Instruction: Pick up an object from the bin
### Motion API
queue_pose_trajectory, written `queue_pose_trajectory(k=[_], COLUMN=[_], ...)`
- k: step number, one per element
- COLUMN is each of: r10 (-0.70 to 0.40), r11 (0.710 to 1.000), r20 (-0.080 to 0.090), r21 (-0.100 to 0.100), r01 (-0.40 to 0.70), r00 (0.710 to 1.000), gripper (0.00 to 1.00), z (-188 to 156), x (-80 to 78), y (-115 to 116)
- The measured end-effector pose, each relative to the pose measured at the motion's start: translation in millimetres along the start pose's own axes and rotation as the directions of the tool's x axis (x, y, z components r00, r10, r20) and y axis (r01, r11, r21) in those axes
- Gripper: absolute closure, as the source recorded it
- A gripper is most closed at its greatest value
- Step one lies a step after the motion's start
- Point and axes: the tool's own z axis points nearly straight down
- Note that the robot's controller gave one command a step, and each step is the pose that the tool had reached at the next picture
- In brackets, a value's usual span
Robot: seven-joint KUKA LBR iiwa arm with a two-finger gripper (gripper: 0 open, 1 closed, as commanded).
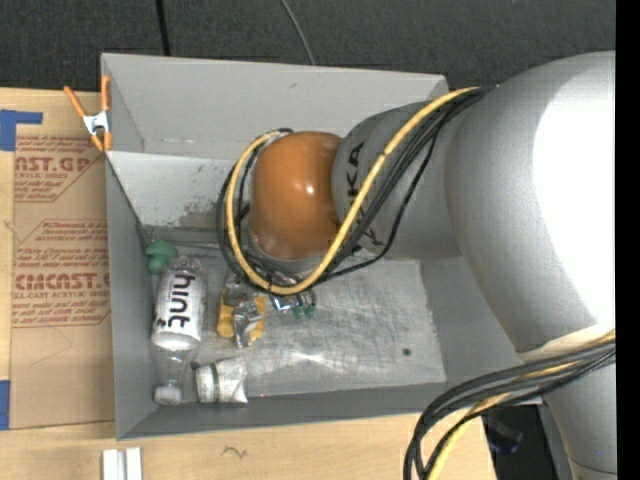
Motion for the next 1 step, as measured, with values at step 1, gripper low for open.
queue_pose_trajectory(k=[1], r10=[-0.001], r11=[1.0], r20=[0.012], r21=[-0.001], r01=[0.001], r00=[1.0], gripper=[1.0], z=[-2.3], x=[-7.4], y=[1.0])
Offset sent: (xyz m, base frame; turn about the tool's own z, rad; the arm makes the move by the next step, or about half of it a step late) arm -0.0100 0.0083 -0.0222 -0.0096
